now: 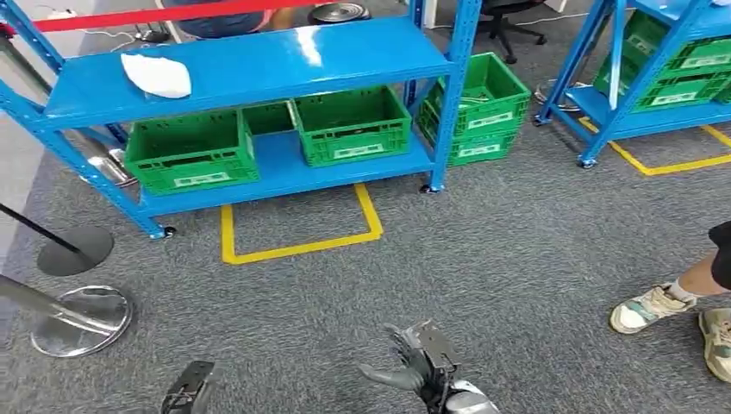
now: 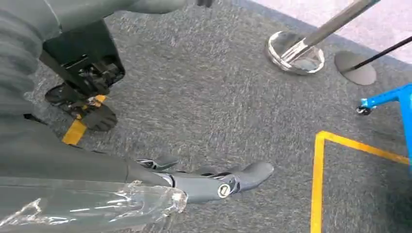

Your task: Take the parts from the cabinet and place them on the table.

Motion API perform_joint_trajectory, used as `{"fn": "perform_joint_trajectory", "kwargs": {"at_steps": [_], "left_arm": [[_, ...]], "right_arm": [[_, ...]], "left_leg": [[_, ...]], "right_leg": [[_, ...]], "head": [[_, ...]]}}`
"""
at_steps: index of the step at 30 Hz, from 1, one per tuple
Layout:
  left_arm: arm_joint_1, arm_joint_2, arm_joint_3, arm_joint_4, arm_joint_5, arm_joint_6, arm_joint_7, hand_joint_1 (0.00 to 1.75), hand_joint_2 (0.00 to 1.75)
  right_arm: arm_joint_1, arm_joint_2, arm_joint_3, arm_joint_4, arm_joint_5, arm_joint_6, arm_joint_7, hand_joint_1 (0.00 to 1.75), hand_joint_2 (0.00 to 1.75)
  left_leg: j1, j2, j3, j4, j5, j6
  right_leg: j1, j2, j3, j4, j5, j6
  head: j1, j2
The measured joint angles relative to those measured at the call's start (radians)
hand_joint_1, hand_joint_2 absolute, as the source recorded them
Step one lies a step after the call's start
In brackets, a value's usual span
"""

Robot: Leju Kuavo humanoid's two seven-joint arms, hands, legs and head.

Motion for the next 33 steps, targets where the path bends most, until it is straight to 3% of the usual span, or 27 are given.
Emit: {"fn": "perform_joint_trajectory", "kwargs": {"at_steps": [1, 3, 4, 5, 7, 8, 9, 10, 11, 13, 14, 15, 16, 18, 19, 20, 21, 22, 24, 25, 28, 29, 30, 31, 33], "left_arm": [[-0.004, -0.001, 0.0, 0.0, 0.0, -0.003, -0.001, 0.0, 0.0], [-0.006, -0.002, 0.0, 0.0, 0.0, -0.004, -0.001, 0.0, 0.0], [-0.003, -0.002, 0.0, 0.0, -0.001, -0.005, -0.001, 0.0, 0.0], [-0.002, -0.002, 0.0, 0.0, -0.001, -0.005, -0.001, 0.0, 0.0], [-0.002, -0.002, 0.0, 0.0, -0.003, -0.005, -0.001, 0.0, 0.0], [-0.003, -0.002, 0.0, 0.0, -0.003, -0.005, -0.001, 0.0, 0.0], [-0.006, -0.002, 0.0, 0.0, -0.003, -0.005, -0.001, 0.0, 0.0], [-0.013, -0.002, 0.0, 0.0, -0.003, -0.005, -0.001, 0.0, 0.0], [-0.014, -0.003, 0.0, 0.0, -0.004, -0.006, -0.001, 0.0, 0.0], [-0.005, -0.004, 0.0, 0.0, -0.004, -0.006, -0.001, 0.0, 0.0], [-0.002, -0.005, 0.0, 0.0, -0.004, -0.006, -0.001, 0.0, 0.0], [-0.002, -0.003, 0.0, 0.0, -0.004, -0.006, -0.001, 0.0, 0.0], [-0.005, -0.004, 0.0, 0.0, -0.004, -0.006, -0.001, 0.0, 0.0], [-0.009, -0.006, 0.0, 0.0, -0.004, -0.006, -0.001, 0.0, 0.0], [-0.008, -0.006, 0.0, 0.0, -0.005, -0.008, -0.001, 0.0, 0.0], [-0.007, -0.008, 0.0, 0.0, -0.005, -0.008, -0.001, 0.0, 0.0], [-0.007, -0.008, 0.0, 0.0, -0.005, -0.008, -0.001, 0.0, 0.0], [-0.008, -0.008, 0.0, 0.0, -0.005, -0.008, -0.001, 0.0, 0.0], [-0.008, -0.008, 0.0, 0.0, -0.005, -0.008, -0.001, 0.0, 0.0], [-0.009, -0.008, 0.0, 0.0, -0.005, -0.008, -0.001, 0.0, 0.0], [-0.007, -0.008, 0.0, 0.0, -0.005, -0.008, -0.001, 0.0, 0.0], [-0.008, -0.006, 0.0, 0.0, -0.005, -0.008, -0.001, 0.0, 0.0], [-0.009, -0.007, 0.0, 0.0, -0.006, -0.008, -0.002, 0.0, 0.0], [-0.009, -0.009, 0.0, 0.0, -0.008, -0.01, -0.004, 0.0, 0.0], [-0.009, -0.01, 0.0, 0.0, -0.008, -0.011, -0.004, 0.0, 0.0]], "right_arm": [[0.001, 0.0, 0.0, 0.0, 0.0, 0.002, 0.002, 0.0, 1.75], [0.005, 0.0, 0.0, 0.0, -0.002, 0.002, 0.003, 0.0, 1.75], [0.006, 0.0, 0.0, 0.0, -0.002, 0.002, 0.003, 0.0, 1.75], [0.006, 0.0, 0.0, 0.0, -0.002, 0.002, 0.003, 0.0, 1.75], [0.004, 0.0, 0.0, 0.0, -0.003, 0.002, 0.003, 0.0, 1.75], [0.003, 0.0, 0.0, 0.0, -0.003, 0.002, 0.003, 0.0, 1.75], [0.002, 0.0, 0.0, 0.0, -0.004, 0.002, 0.003, 0.0, 0.0], [-0.001, 0.0, 0.0, 0.0, -0.005, 0.002, 0.003, 0.0, 0.0], [-0.001, 0.0, 0.0, 0.0, -0.005, 0.002, 0.003, 0.0, 0.0], [-0.002, 0.001, 0.0, 0.0, -0.005, 0.001, 0.003, 0.0, 0.0], [-0.002, 0.002, 0.0, -0.001, -0.005, -0.003, 0.002, 0.0, 0.0], [-0.003, 0.002, 0.0, -0.002, -0.006, -0.004, -0.001, 0.0, 0.0], [-0.005, 0.002, 0.0, -0.002, -0.006, -0.005, -0.003, 0.0, 0.0], [-0.002, 0.002, 0.0, -0.001, -0.006, -0.005, -0.005, 0.0, 0.0], [0.001, 0.002, 0.0, -0.001, -0.006, -0.005, -0.005, 0.0, 0.0], [0.002, 0.002, 0.0, -0.001, -0.006, -0.005, -0.006, 0.0, 0.0], [0.003, 0.002, 0.0, -0.001, -0.006, -0.005, -0.006, 0.0, 0.0], [0.002, 0.002, 0.0, -0.001, -0.006, -0.005, -0.007, 0.0, 0.0], [-0.001, 0.002, 0.0, -0.001, -0.006, -0.005, -0.008, 0.0, 0.0], [-0.003, 0.003, 0.0, -0.001, -0.006, -0.005, -0.008, 0.0, 0.0], [-0.003, 0.002, 0.0, -0.001, -0.006, -0.004, -0.008, 0.0, 0.0], [-0.004, 0.003, 0.0, -0.002, -0.006, -0.004, -0.007, 0.0, 0.0], [-0.005, 0.003, 0.0, -0.001, -0.006, -0.002, -0.006, 0.0, 0.0], [-0.006, 0.003, 0.0, -0.001, -0.006, 0.0, -0.003, 0.0, 0.0], [-0.005, 0.003, 0.0, -0.001, -0.006, 0.005, 0.001, 0.0, 0.0]], "left_leg": [[0.0, 0.016, -0.04, 0.086, -0.046, -0.003], [0.0, 0.022, -0.11, 0.231, -0.104, -0.005], [0.0, 0.023, -0.125, 0.26, -0.105, -0.005], [0.0, 0.024, -0.115, 0.244, -0.084, -0.004], [0.0, 0.034, -0.046, 0.113, -0.006, 0.001], [-0.002, 0.059, -0.003, 0.037, 0.026, 0.004], [-0.005, 0.096, 0.023, -0.005, 0.031, 0.006], [-0.009, 0.09, 0.03, -0.037, 0.02, 0.014], [-0.008, 0.088, 0.024, -0.034, 0.023, 0.019], [-0.011, 0.073, 0.023, -0.033, 0.023, 0.028], [-0.005, 0.069, 0.027, -0.037, 0.026, 0.037], [-0.003, 0.066, 0.028, -0.037, 0.026, 0.041], [-0.002, 0.063, 0.028, -0.037, 0.026, 0.047], [-0.003, 0.052, 0.027, -0.037, 0.026, 0.051], [-0.004, 0.048, 0.028, -0.037, 0.026, 0.052], [-0.004, 0.043, 0.028, -0.037, 0.025, 0.051], [-0.004, 0.039, 0.029, -0.036, 0.025, 0.051], [-0.002, 0.035, 0.031, -0.036, 0.025, 0.05], [-0.002, 0.028, 0.035, -0.035, 0.021, 0.04], [-0.009, 0.026, 0.03, -0.027, 0.017, 0.032], [-0.005, 0.025, 0.028, -0.037, 0.029, 0.017], [-0.004, 0.025, 0.027, -0.036, 0.026, 0.012], [-0.004, 0.028, 0.021, -0.021, 0.011, 0.007], [-0.004, 0.029, 0.0, 0.026, -0.023, 0.004], [-0.004, 0.029, -0.078, 0.193, -0.101, -0.001]], "right_leg": [[0.003, -0.013, -0.001, 0.0, -0.001, -0.002], [0.006, -0.037, -0.002, 0.0, -0.002, -0.005], [0.007, -0.047, -0.002, 0.0, -0.002, -0.005], [0.007, -0.055, -0.002, 0.0, -0.003, -0.005], [0.007, -0.074, 0.0, 0.0, -0.004, -0.004], [0.008, -0.082, 0.001, 0.0, -0.005, -0.001], [0.012, -0.087, 0.002, 0.001, -0.006, 0.003], [0.021, -0.094, -0.003, 0.008, -0.011, 0.013], [0.023, -0.101, -0.002, 0.003, -0.009, 0.016], [0.02, -0.115, 0.005, -0.001, -0.009, 0.023], [0.018, -0.111, 0.001, 0.001, -0.015, 0.031], [0.015, -0.075, -0.009, 0.027, -0.035, 0.038], [0.014, -0.051, -0.036, 0.087, -0.069, 0.041], [0.013, -0.033, -0.115, 0.253, -0.138, 0.043], [0.014, -0.031, -0.151, 0.319, -0.156, 0.043], [0.013, -0.031, -0.16, 0.324, -0.144, 0.042], [0.013, -0.031, -0.146, 0.286, -0.111, 0.041], [0.013, -0.031, -0.107, 0.201, -0.06, 0.038], [0.008, -0.027, -0.022, 0.03, 0.005, 0.04], [0.008, -0.02, -0.006, 0.009, -0.008, 0.036], [0.014, -0.018, -0.017, 0.015, 0.001, 0.017], [0.008, -0.018, -0.016, 0.01, 0.005, 0.009], [0.006, -0.019, -0.015, 0.008, 0.007, 0.004], [0.006, -0.02, -0.016, 0.008, 0.007, -0.002], [0.008, -0.022, -0.019, 0.008, 0.007, -0.005]], "head": [[0.0, 0.0], [0.0, 0.0], [0.0, 0.0], [0.0, 0.0], [0.001, 0.0], [0.0, 0.0], [-0.001, 0.0], [-0.003, 0.0], [0.005, 0.0], [0.005, 0.0], [0.003, 0.0], [0.008, 0.0], [0.01, 0.0], [0.011, 0.0], [0.01, 0.0], [0.01, 0.0], [0.01, 0.0], [0.01, 0.0], [0.011, 0.0], [0.013, 0.0], [0.008, 0.0], [0.008, 0.0], [0.006, 0.0], [0.002, 0.0], [0.003, 0.0]]}}
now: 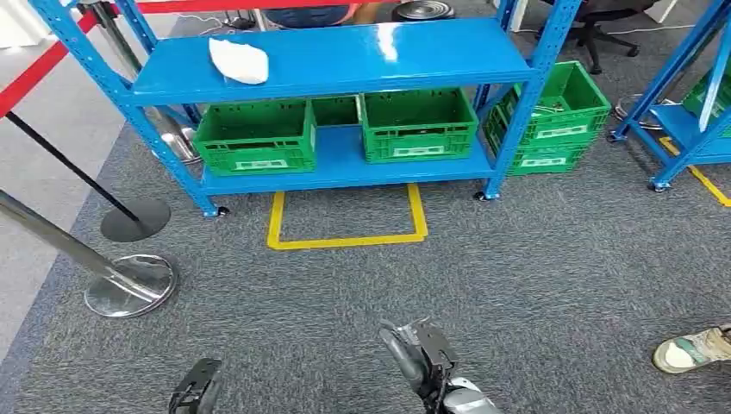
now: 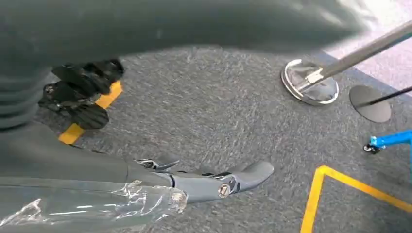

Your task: Take the parts from the cabinet and place them on the table.

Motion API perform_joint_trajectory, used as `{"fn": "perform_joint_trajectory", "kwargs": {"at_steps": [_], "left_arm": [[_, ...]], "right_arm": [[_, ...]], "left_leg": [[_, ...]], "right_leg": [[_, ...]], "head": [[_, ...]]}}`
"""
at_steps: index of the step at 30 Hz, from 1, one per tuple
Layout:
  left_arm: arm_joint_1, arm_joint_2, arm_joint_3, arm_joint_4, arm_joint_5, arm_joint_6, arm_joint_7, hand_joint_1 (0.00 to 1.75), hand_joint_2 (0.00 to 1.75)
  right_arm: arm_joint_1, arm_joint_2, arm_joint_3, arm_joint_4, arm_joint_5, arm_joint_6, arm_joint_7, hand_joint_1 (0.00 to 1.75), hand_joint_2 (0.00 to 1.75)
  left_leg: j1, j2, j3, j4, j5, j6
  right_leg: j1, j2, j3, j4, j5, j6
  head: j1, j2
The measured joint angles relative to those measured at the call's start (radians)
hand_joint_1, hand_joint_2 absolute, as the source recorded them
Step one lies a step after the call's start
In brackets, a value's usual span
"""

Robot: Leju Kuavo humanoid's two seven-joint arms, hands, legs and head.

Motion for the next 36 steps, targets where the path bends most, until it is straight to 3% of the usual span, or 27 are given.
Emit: {"fn": "perform_joint_trajectory", "kwargs": {"at_steps": [1, 2, 3, 4, 6, 7, 10, 12, 13, 15, 16, 17, 18, 19, 21, 22, 23, 26, 28, 31, 32, 33, 34, 36], "left_arm": [[0.002, 0.0, 0.0, 0.0, 0.0, 0.0, 0.0, 0.0, 0.0], [0.003, 0.0, 0.0, 0.0, 0.0, 0.0, 0.0, 0.0, 0.0], [0.003, 0.0, 0.0, 0.0, -0.001, 0.0, 0.0, 0.0, 0.0], [0.002, 0.0, 0.0, 0.0, -0.003, 0.0, 0.0, 0.0, 0.0], [0.001, 0.0, 0.0, 0.0, -0.005, 0.0, 0.0, 0.0, 0.0], [-0.001, 0.0, 0.0, 0.0, -0.006, 0.0, 0.0, 0.0, 0.0], [-0.001, 0.0, 0.0, 0.0, -0.006, 0.0, 0.0, 0.0, 0.0], [0.0, -0.004, 0.0, 0.0, -0.006, 0.0, 0.0, 0.0, 0.0], [-0.002, -0.003, 0.0, 0.0, -0.006, 0.0, 0.0, 0.0, 0.0], [-0.003, -0.003, 0.0, 0.0, -0.005, 0.0, 0.0, 0.0, 0.0], [-0.001, -0.003, 0.0, 0.0, -0.005, 0.0, 0.0, 0.0, 0.0], [0.001, -0.005, 0.0, 0.0, -0.006, -0.002, 0.0, 0.0, 0.0], [0.002, -0.006, 0.0, 0.0, -0.008, -0.002, 0.0, 0.0, 0.0], [0.003, -0.008, -0.001, 0.0, -0.012, -0.002, 0.0, 0.0, 0.0], [0.003, -0.013, -0.002, 0.0, -0.016, 0.004, 0.0, 0.0, 0.0], [0.003, -0.013, -0.002, 0.0, -0.016, 0.005, 0.0, 0.0, 0.0], [0.003, -0.014, -0.002, 0.0, -0.016, 0.006, 0.0, 0.0, 0.0], [0.004, -0.016, -0.002, 0.0, -0.014, 0.01, -0.005, 0.0, 0.0], [0.004, -0.016, -0.002, 0.0, -0.011, 0.013, -0.011, 0.0, 0.0], [0.007, -0.024, -0.002, 0.0, -0.007, 0.015, -0.018, 0.0, 0.0], [0.01, -0.025, -0.002, 0.0, -0.007, 0.015, -0.018, 0.0, 0.0], [0.014, -0.026, -0.002, 0.0, -0.006, 0.016, -0.018, 0.0, 0.0], [0.016, -0.026, -0.002, 0.0, -0.006, 0.016, -0.018, 0.0, 0.0], [0.015, -0.027, -0.002, 0.0, -0.006, 0.018, -0.018, 0.0, 0.0]], "right_arm": [[0.002, 0.0, 0.0, 0.0, 0.0, 0.001, 0.002, 0.0, 0.0], [0.003, 0.0, 0.0, 0.0, -0.001, 0.003, 0.003, 0.0, 0.0], [0.003, 0.0, 0.0, 0.0, -0.002, 0.004, 0.004, 0.0, 0.0], [0.003, 0.0, 0.0, 0.0, -0.003, 0.004, 0.006, 0.0, 0.0], [0.002, 0.0, 0.0, 0.0, -0.003, 0.004, 0.009, 0.0, 0.0], [0.001, 0.0, 0.0, 0.0, -0.003, 0.004, 0.009, 0.0, 0.0], [0.001, 0.0, 0.0, 0.0, -0.003, 0.004, 0.011, 0.0, 0.0], [0.0, 0.0, 0.0, 0.0, -0.001, 0.003, 0.012, 0.0, 0.0], [-0.001, 0.0, 0.0, 0.0, 0.0, 0.002, 0.013, 0.0, 0.0], [0.0, 0.0, 0.0, 0.0, 0.003, 0.001, 0.016, 0.0, 0.0], [0.002, 0.0, 0.0, 0.0, 0.003, 0.001, 0.017, 0.0, 0.0], [0.006, 0.0, 0.0, 0.0, 0.003, -0.002, 0.018, 0.0, 0.0], [0.009, -0.001, 0.0, 0.0, 0.002, -0.006, 0.019, 0.0, 0.0], [0.012, -0.002, 0.0, 0.0, -0.001, -0.007, 0.018, 0.0, 0.0], [0.015, -0.006, 0.0, 0.0, -0.009, -0.008, 0.011, 0.0, 0.0], [0.016, -0.008, 0.0, 0.0, -0.011, -0.008, 0.006, 0.0, 0.0], [0.018, -0.009, 0.0, 0.0, -0.011, -0.008, 0.002, 0.0, 0.0], [0.034, -0.016, 0.0, 0.0, -0.011, -0.014, -0.001, 0.0, 0.0], [0.033, -0.02, -0.001, 0.0, -0.011, -0.022, -0.004, 0.0, 0.0], [0.035, -0.023, -0.005, 0.0, -0.024, -0.046, 0.004, 0.0, 0.0], [0.035, -0.025, -0.006, 0.0, -0.026, -0.057, 0.01, 0.0, 0.0], [0.036, -0.026, -0.008, 0.0, -0.029, -0.065, 0.013, 0.0, 0.0], [0.035, -0.027, -0.009, 0.0, -0.029, -0.07, 0.016, 0.0, 0.0], [0.032, -0.027, -0.014, 0.0, -0.029, -0.071, 0.018, 0.0, 0.0]], "left_leg": [[0.0, 0.0, -0.034, 0.068, -0.021, 0.0], [0.0, 0.0, -0.045, 0.088, -0.017, 0.001], [0.0, 0.0, -0.033, 0.064, 0.008, 0.003], [0.0, 0.0, -0.004, 0.005, 0.047, 0.006], [0.0, 0.004, 0.092, -0.176, 0.125, 0.013], [-0.004, 0.009, 0.113, -0.222, 0.118, 0.015], [-0.006, 0.005, 0.108, -0.226, 0.117, 0.025], [0.001, 0.005, 0.113, -0.235, 0.125, 0.04], [0.002, 0.005, 0.113, -0.235, 0.124, 0.047], [0.002, 0.005, 0.113, -0.235, 0.125, 0.05], [0.002, 0.005, 0.113, -0.234, 0.124, 0.05], [0.002, 0.005, 0.113, -0.234, 0.124, 0.05], [0.002, 0.004, 0.114, -0.234, 0.124, 0.05], [0.003, 0.003, 0.115, -0.233, 0.124, 0.049], [0.004, 0.0, 0.118, -0.231, 0.12, 0.043], [-0.001, -0.001, 0.116, -0.229, 0.117, 0.036], [-0.005, -0.002, 0.113, -0.223, 0.116, 0.03], [-0.001, -0.002, 0.113, -0.231, 0.123, 0.017], [-0.001, 0.0, 0.1, -0.199, 0.092, 0.008], [0.0, 0.0, -0.012, 0.041, -0.022, 0.001], [-0.001, 0.0, -0.037, 0.089, -0.033, 0.002], [-0.001, 0.0, -0.038, 0.09, -0.021, 0.003], [0.0, 0.0, -0.019, 0.049, 0.014, 0.005], [0.0, 0.003, 0.074, -0.132, 0.104, 0.01]], "right_leg": [[0.001, 0.0, -0.001, 0.0, 0.0, -0.001], [0.001, 0.0, -0.001, 0.0, 0.0, -0.001], [0.001, 0.0, 0.0, 0.0, 0.0, -0.001], [0.001, 0.0, 0.0, 0.0, 0.0, -0.001], [0.001, 0.0, 0.004, 0.0, 0.0, 0.002], [0.01, 0.0, 0.0, 0.006, -0.003, 0.009], [0.007, 0.001, 0.0, -0.005, 0.005, 0.024], [0.006, 0.001, -0.008, 0.006, -0.005, 0.038], [0.006, 0.001, -0.026, 0.045, -0.034, 0.042], [0.004, 0.001, -0.1, 0.206, -0.109, 0.048], [0.004, 0.001, -0.135, 0.278, -0.135, 0.05], [0.004, 0.001, -0.155, 0.314, -0.138, 0.051], [0.004, 0.001, -0.149, 0.296, -0.118, 0.051], [0.003, 0.001, -0.119, 0.234, -0.079, 0.049], [0.0, 0.001, -0.025, 0.049, 0.003, 0.05], [-0.002, 0.004, -0.004, 0.007, -0.009, 0.051], [-0.002, 0.009, 0.004, 0.001, -0.004, 0.038], [0.002, 0.009, -0.002, 0.004, 0.0, 0.02], [-0.004, 0.007, 0.0, 0.0, 0.003, 0.009], [-0.003, 0.004, -0.003, 0.0, 0.002, 0.003], [-0.002, 0.003, -0.003, 0.0, 0.002, 0.003], [-0.002, 0.004, -0.003, 0.0, 0.002, 0.003], [-0.003, 0.004, -0.002, 0.0, 0.002, 0.003], [-0.004, 0.004, 0.002, 0.0, 0.002, 0.005]], "head": [[0.0, 0.0], [0.0, 0.0], [0.0, 0.0], [0.0, 0.0], [0.0, 0.0], [-0.001, 0.0], [0.0, 0.0], [0.001, 0.0], [0.007, 0.0], [0.008, 0.0], [0.01, 0.0], [0.009, 0.0], [0.01, 0.0], [0.01, 0.0], [0.01, 0.0], [0.01, 0.0], [0.008, 0.0], [0.005, 0.0], [0.0, 0.0], [-0.002, 0.0], [-0.002, 0.0], [-0.002, 0.0], [-0.002, 0.0], [-0.002, 0.0]]}}
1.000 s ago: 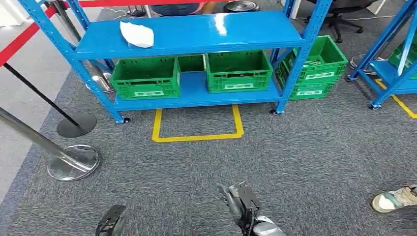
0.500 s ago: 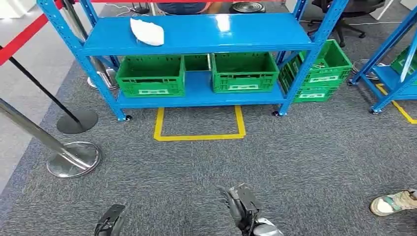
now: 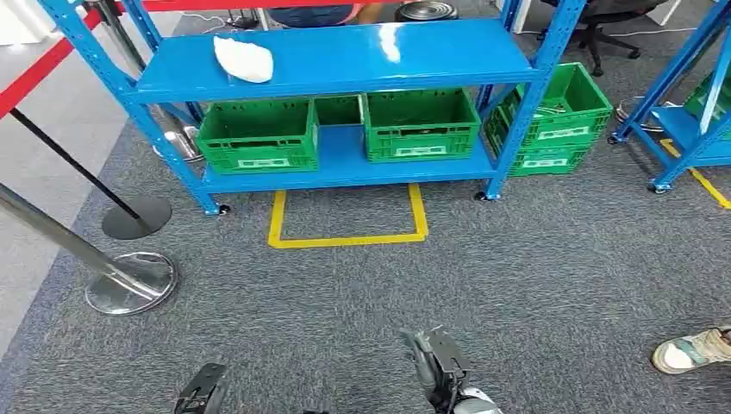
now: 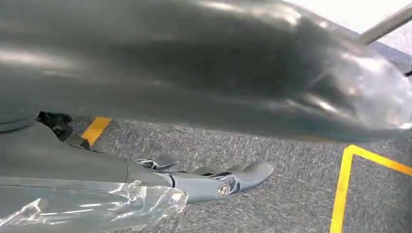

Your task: Take the parts from the cabinet and place them on the table.

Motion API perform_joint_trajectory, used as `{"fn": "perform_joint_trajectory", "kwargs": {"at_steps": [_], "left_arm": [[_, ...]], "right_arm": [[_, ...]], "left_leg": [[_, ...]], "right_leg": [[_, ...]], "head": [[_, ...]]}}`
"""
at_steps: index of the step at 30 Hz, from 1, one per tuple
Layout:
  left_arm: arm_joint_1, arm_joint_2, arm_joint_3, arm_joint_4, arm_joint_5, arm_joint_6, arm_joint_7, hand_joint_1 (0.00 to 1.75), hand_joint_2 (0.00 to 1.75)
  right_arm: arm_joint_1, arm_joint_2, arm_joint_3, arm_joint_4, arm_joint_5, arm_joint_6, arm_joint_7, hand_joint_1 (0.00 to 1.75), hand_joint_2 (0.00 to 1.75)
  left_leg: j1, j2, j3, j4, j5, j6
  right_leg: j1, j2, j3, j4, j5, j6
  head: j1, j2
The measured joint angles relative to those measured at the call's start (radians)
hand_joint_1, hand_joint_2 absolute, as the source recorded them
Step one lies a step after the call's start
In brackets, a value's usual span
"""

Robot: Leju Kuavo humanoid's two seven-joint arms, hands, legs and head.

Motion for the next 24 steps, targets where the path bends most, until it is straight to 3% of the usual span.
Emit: {"fn": "perform_joint_trajectory", "kwargs": {"at_steps": [1, 2, 4, 5, 7, 8, 10, 11, 12, 13, 14, 16, 17, 18, 20, 21, 23, 24], "left_arm": [[0.0, -0.001, 0.0, 0.0, 0.0, 0.0, 0.0, 0.0, 0.0], [-0.003, -0.004, 0.0, 0.0, 0.0, 0.0, 0.0, 0.0, 1.75], [0.0, -0.007, 0.0, 0.0, 0.0, 0.001, 0.0, 0.0, 1.75], [0.003, -0.008, 0.0, 0.0, 0.0, 0.001, 0.0, 0.0, 1.75], [0.003, -0.008, 0.0, 0.0, -0.001, 0.003, 0.0, 0.0, 1.75], [0.002, -0.008, 0.0, 0.0, -0.002, 0.003, 0.0, 0.0, 1.75], [0.005, -0.01, 0.0, 0.0, -0.001, 0.004, 0.0, 0.0, 1.75], [0.007, -0.01, 0.0, 0.0, -0.001, 0.004, 0.0, 0.0, 1.75], [0.009, -0.01, 0.0, 0.0, -0.001, 0.004, 0.0, 0.0, 1.75], [0.01, -0.01, 0.0, 0.0, -0.001, 0.004, 0.0, 0.0, 1.75], [0.01, -0.011, 0.0, 0.0, -0.001, 0.004, 0.0, 0.0, 1.75], [0.01, -0.011, 0.0, 0.0, -0.001, 0.005, 0.0, 0.0, 1.75], [0.009, -0.011, 0.0, 0.0, 0.0, 0.005, 0.0, 0.0, 1.75], [0.01, -0.011, 0.0, 0.0, 0.0, 0.005, 0.0, 0.0, 1.75], [0.01, -0.01, 0.0, 0.0, 0.002, 0.005, 0.0, 0.0, 1.75], [0.01, -0.01, 0.0, 0.0, 0.005, 0.005, 0.0, 0.0, 1.75], [0.009, -0.011, 0.0, 0.0, 0.008, 0.005, -0.002, 0.0, 1.75], [0.009, -0.011, 0.0, 0.0, 0.011, 0.003, -0.003, 0.0, 1.75]], "right_arm": [[-0.001, 0.0, 0.0, 0.0, 0.0, 0.0, 0.0, 0.0, 0.0], [-0.003, 0.0, -0.001, 0.0, 0.0, 0.0, 0.0, 0.0, 0.0], [-0.002, -0.002, -0.002, 0.0, 0.0, -0.002, 0.002, 0.0, 0.0], [-0.003, -0.002, -0.002, 0.0, -0.003, -0.008, 0.006, 0.0, 1.75], [-0.003, -0.002, -0.009, 0.0, -0.011, -0.017, 0.015, 0.0, 1.75], [-0.005, -0.002, -0.011, 0.0, -0.016, -0.015, 0.014, 0.0, 0.0], [-0.004, -0.003, -0.019, 0.0, -0.028, -0.007, 0.011, 0.0, 0.0], [-0.001, -0.003, -0.019, 0.0, -0.027, -0.013, 0.007, 0.0, 0.0], [0.001, -0.004, -0.02, 0.0, -0.027, -0.017, 0.007, 0.0, 0.0], [0.001, -0.004, -0.024, 0.0, -0.026, -0.017, 0.007, 0.0, 0.0], [0.0, -0.005, -0.025, 0.0, -0.02, -0.022, 0.006, 0.0, 1.75], [-0.001, -0.005, -0.025, -0.003, -0.011, -0.033, -0.011, 0.0, 1.75], [-0.003, -0.005, -0.025, -0.003, -0.004, -0.036, -0.022, 0.0, 1.75], [-0.002, -0.005, -0.025, -0.003, -0.001, -0.035, -0.031, 0.0, 1.75], [0.001, -0.005, -0.026, -0.003, -0.004, -0.031, -0.036, 0.0, 1.75], [0.0, -0.005, -0.026, -0.003, -0.004, -0.031, -0.035, 0.0, 1.75], [-0.002, -0.005, -0.026, -0.003, -0.003, -0.033, -0.032, 0.0, 1.75], [-0.003, -0.005, -0.026, -0.003, -0.004, -0.034, -0.031, 0.0, 0.0]], "left_leg": [[0.001, 0.006, 0.035, -0.064, 0.015, 0.001], [-0.002, 0.003, 0.044, -0.095, 0.003, 0.004], [-0.004, 0.002, 0.04, -0.09, 0.004, 0.014], [-0.005, 0.002, 0.04, -0.09, 0.005, 0.02], [0.002, 0.002, 0.044, -0.097, 0.011, 0.034], [0.002, 0.002, 0.043, -0.097, 0.011, 0.04], [0.001, 0.002, 0.043, -0.097, 0.01, 0.042], [0.0, 0.002, 0.043, -0.096, 0.01, 0.043], [-0.001, 0.002, 0.044, -0.096, 0.01, 0.043], [-0.001, 0.001, 0.045, -0.096, 0.009, 0.043], [0.0, -0.001, 0.047, -0.096, 0.008, 0.042], [-0.001, -0.003, 0.052, -0.095, 0.003, 0.034], [-0.008, -0.003, 0.048, -0.089, 0.0, 0.028], [-0.008, -0.004, 0.046, -0.091, 0.003, 0.024], [-0.01, -0.004, 0.045, -0.091, 0.007, 0.051], [-0.01, -0.004, 0.045, -0.093, 0.009, 0.055], [-0.01, -0.004, 0.048, -0.101, 0.012, 0.054], [-0.009, -0.004, 0.048, -0.103, 0.013, 0.05]], "right_leg": [[0.002, 0.0, 0.0, 0.0, 0.0, 0.005], [0.01, 0.001, -0.005, 0.007, -0.003, 0.012], [0.008, 0.001, -0.002, -0.004, 0.002, 0.023], [0.007, 0.001, 0.0, -0.009, 0.004, 0.029], [0.006, -0.001, -0.014, 0.013, -0.015, 0.042], [0.006, -0.001, -0.037, 0.067, -0.05, 0.046], [0.006, -0.001, -0.119, 0.244, -0.128, 0.049], [0.006, -0.001, -0.149, 0.305, -0.144, 0.05], [0.006, -0.001, -0.157, 0.314, -0.136, 0.049], [0.006, -0.001, -0.141, 0.276, -0.104, 0.047], [0.006, -0.001, -0.106, 0.203, -0.062, 0.045], [0.003, 0.0, -0.013, 0.019, 0.009, 0.043], [0.004, 0.003, 0.006, -0.002, -0.005, 0.04], [0.003, 0.004, 0.001, -0.002, -0.001, 0.033], [0.001, 0.005, -0.002, -0.005, 0.005, 0.035], [0.002, 0.006, -0.003, -0.004, 0.005, 0.035], [0.005, 0.006, -0.003, -0.004, 0.004, 0.028], [0.006, 0.006, -0.004, -0.004, 0.004, 0.025]], "head": [[0.0, 0.0], [-0.001, 0.0], [0.002, 0.0], [0.003, 0.0], [0.006, 0.0], [0.011, 0.0], [0.011, 0.0], [0.011, 0.0], [0.011, 0.0], [0.011, 0.0], [0.011, 0.0], [0.012, 0.0], [0.013, 0.0], [0.008, 0.0], [0.006, 0.0], [0.006, 0.0], [0.006, 0.0], [0.006, 0.0]]}}
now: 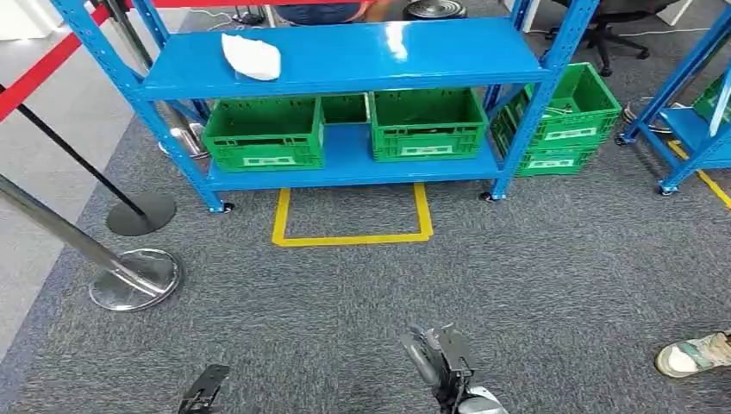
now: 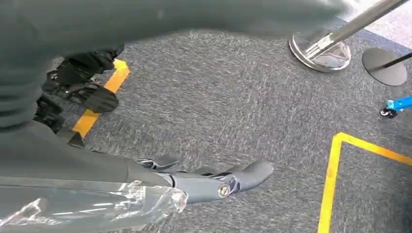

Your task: Take the parts from the cabinet and place them on the table.

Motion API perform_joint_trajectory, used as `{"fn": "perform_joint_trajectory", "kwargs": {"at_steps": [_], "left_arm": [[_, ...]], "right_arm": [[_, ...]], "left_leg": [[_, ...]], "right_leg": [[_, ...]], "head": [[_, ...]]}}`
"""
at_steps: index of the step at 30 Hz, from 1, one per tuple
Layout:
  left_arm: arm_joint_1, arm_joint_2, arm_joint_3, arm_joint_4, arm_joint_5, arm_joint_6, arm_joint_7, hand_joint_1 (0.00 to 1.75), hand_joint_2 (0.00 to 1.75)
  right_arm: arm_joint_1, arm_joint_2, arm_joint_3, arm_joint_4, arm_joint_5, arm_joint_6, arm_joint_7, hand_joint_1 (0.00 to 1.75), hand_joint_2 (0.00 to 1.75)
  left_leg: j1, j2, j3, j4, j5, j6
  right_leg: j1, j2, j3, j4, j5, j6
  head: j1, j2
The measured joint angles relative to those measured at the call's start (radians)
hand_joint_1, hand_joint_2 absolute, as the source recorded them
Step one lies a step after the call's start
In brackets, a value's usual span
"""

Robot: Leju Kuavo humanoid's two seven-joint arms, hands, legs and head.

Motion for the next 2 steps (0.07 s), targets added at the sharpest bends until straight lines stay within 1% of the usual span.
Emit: {"fn": "perform_joint_trajectory", "kwargs": {"at_steps": [1, 2], "left_arm": [[0.0, 0.0, 0.0, 0.0, 0.001, 0.0, 0.0, 0.0, 1.75], [0.001, 0.0, 0.0, 0.0, 0.002, 0.0, 0.0, 0.0, 1.75]], "right_arm": [[-0.001, 0.0, 0.0, 0.0, -0.003, 0.0, 0.0, 0.0, 0.0], [-0.001, 0.0, 0.0, 0.0, -0.004, 0.0, 0.0, 0.0, 0.0]], "left_leg": [[0.001, 0.0, 0.0, -0.002, 0.002, -0.004], [0.002, 0.0, 0.0, -0.005, 0.002, -0.015]], "right_leg": [[0.001, -0.001, -0.001, 0.0, 0.001, -0.003], [0.002, -0.001, -0.002, 0.001, 0.0, -0.006]], "head": [[0.0, 0.0], [0.0, 0.0]]}}
